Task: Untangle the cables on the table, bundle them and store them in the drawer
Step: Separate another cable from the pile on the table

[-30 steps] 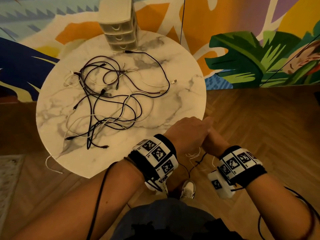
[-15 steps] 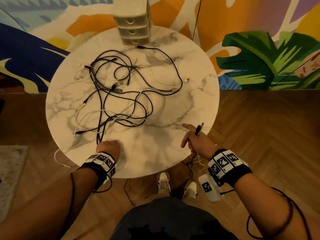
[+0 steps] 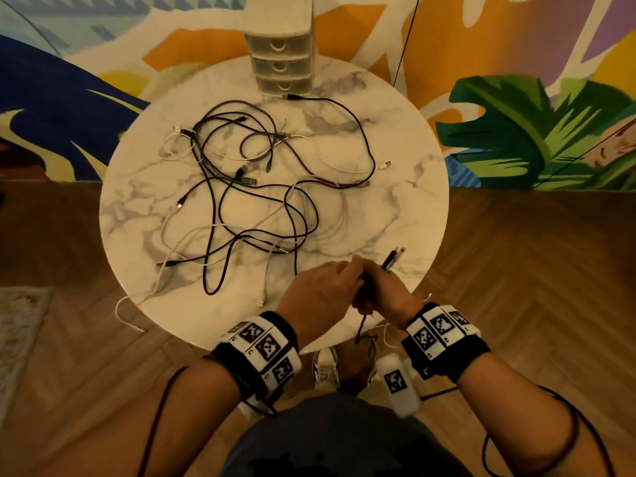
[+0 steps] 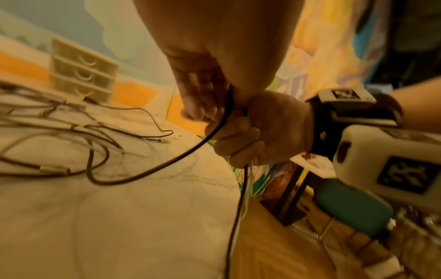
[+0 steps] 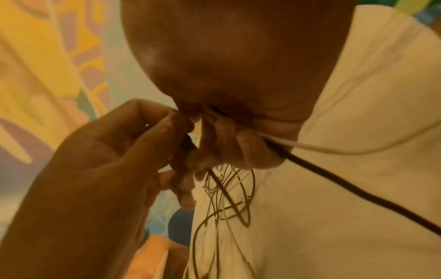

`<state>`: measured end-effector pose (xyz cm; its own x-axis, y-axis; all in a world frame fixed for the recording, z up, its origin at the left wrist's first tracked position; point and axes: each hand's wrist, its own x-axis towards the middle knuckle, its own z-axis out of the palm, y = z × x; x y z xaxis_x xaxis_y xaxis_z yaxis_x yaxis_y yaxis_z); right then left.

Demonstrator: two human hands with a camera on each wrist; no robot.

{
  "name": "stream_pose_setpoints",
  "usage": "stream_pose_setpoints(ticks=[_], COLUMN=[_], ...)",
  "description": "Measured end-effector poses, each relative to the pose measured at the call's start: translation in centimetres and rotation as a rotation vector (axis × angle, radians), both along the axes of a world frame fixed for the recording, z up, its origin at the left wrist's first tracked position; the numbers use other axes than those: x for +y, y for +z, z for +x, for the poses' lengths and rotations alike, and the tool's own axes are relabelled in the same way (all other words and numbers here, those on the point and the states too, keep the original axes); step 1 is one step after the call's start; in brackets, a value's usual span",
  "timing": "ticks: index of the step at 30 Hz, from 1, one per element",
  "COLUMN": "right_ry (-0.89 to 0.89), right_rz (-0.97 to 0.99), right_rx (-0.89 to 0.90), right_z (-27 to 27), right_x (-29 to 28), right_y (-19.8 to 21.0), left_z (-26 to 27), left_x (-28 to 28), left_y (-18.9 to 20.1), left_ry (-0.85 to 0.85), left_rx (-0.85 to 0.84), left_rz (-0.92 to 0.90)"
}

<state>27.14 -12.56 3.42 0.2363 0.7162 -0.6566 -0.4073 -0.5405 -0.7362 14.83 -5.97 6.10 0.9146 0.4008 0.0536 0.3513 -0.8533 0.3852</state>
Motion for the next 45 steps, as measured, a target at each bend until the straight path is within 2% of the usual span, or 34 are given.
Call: stream_pose_setpoints(ticks=[2, 5, 7, 10, 11, 13, 14, 17, 19, 20, 22, 25, 27, 28, 30, 32, 34, 36, 38, 39, 40, 42, 45], right_ry=[-0.028, 0.008, -0.043, -0.168, -0.202, -0.256, -0.279, -0.402, -0.500, -0.523, -0.550, -0.607, -0.508, -0.395, -0.113, 0.183, 0.376, 0.423, 0.411, 0.389, 0.358, 0.299, 0.262], right_rz=[0.039, 0.037, 0.023, 0.090, 0.125, 0.163, 0.180, 0.220, 0.217, 0.204, 0.146, 0.078, 0.141, 0.190, 0.268, 0.215, 0.090, -0.014, -0.071, -0.090, -0.102, -0.124, -0.138], right_rx=[0.042, -0.028, -0.047, 0.003, 0.046, 0.080, 0.077, 0.058, 0.011, -0.048, -0.203, -0.400, -0.534, -0.575, -0.548, -0.546, -0.600, -0.634, -0.641, -0.643, -0.646, -0.670, -0.774], right_z=[0.3, 0.6, 1.0, 2.7, 3.5, 5.5, 6.6, 9.8, 11.7, 12.3, 12.8, 12.0, 10.9, 9.9, 7.3, 4.5, 2.9, 2.9, 3.6, 4.1, 4.6, 5.5, 6.7], right_x=[0.0, 0.0, 0.2, 0.6, 0.7, 0.3, 0.1, -1.1, -1.9, -2.2, -2.8, -3.6, -3.7, -3.6, -3.0, -2.3, -1.9, -1.7, -1.9, -2.1, -2.3, -2.8, -3.4], right_y=[0.1, 0.2, 0.1, 0.7, 1.1, 2.0, 2.4, 3.0, 3.2, 3.1, 2.6, 2.4, 3.1, 3.4, 3.3, 2.7, 1.7, 0.7, -0.1, -0.4, -0.7, -1.1, -1.5], left_z=[0.4, 1.3, 1.8, 1.0, 0.1, -2.0, -3.0, -4.9, -4.9, -4.6, -3.8, -2.9, -1.8, -1.0, 0.8, 2.3, 3.2, 3.3, 2.6, 2.3, 1.7, 0.7, -0.2], left_x=[0.4, 0.6, 0.6, 0.8, 1.0, 1.5, 2.5, 7.7, 11.1, 12.0, 11.9, 8.5, 5.9, 4.9, 2.8, 1.1, -0.1, -0.8, -0.9, -0.5, 0.1, 2.1, 5.5], left_y=[-0.1, -0.2, -0.5, -2.3, -3.4, -5.6, -6.5, -7.1, -5.7, -5.0, -4.0, -3.9, -3.6, -3.1, -1.6, -0.7, -0.5, -1.7, -3.6, -4.6, -5.4, -7.0, -8.5], left_ry=[0.126, 0.198, 0.239, 0.261, 0.219, 0.126, 0.133, 0.393, 0.566, 0.599, 0.584, 0.395, 0.314, 0.303, 0.257, 0.221, 0.212, 0.237, 0.293, 0.313, 0.321, 0.312, 0.354], left_rx=[-0.104, -0.177, -0.136, 0.053, 0.148, 0.311, 0.333, 0.251, 0.187, 0.158, 0.190, 0.468, 0.543, 0.543, 0.508, 0.444, 0.395, 0.371, 0.361, 0.373, 0.410, 0.464, 0.306], left_rz=[-0.153, -0.248, -0.371, -0.724, -0.719, -0.534, -0.455, -0.323, -0.258, -0.215, -0.149, -0.099, -0.057, -0.024, 0.094, 0.167, 0.111, -0.105, -0.386, -0.471, -0.507, -0.460, -0.413])
